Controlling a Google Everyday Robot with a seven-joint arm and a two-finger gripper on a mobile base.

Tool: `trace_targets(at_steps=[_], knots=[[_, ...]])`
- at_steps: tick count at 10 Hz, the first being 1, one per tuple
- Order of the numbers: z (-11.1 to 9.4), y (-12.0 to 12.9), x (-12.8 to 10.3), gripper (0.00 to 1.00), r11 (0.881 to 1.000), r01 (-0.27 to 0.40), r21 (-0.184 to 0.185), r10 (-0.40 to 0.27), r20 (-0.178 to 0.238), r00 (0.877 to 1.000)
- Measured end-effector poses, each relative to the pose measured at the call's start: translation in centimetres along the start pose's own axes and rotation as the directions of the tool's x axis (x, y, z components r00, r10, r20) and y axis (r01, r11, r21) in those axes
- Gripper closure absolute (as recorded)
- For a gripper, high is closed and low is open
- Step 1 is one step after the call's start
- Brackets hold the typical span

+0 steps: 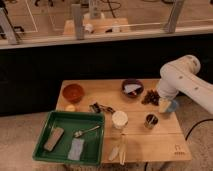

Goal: Place towel in red bowl

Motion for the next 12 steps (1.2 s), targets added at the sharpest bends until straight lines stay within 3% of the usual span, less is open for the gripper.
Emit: trace_targets(at_steps=[3, 4, 6, 8, 12], knots=[[2.4, -4.8, -3.9, 0.20, 0.994, 0.023, 0.106, -0.035, 0.116, 0.993], [2.9, -5.9, -5.6, 0.20, 0.991, 0.031, 0.127, -0.052, 0.163, 0.985], [4.8, -8.4, -8.4, 0.20, 0.991, 0.036, 0.131, -0.071, 0.272, 0.960], [5.4, -9.1, -9.0, 0.20, 0.991, 0.034, 0.129, -0.072, 0.304, 0.950], [5.7, -10.1, -9.6, 0.20, 0.990, 0.015, 0.137, -0.057, 0.311, 0.949]])
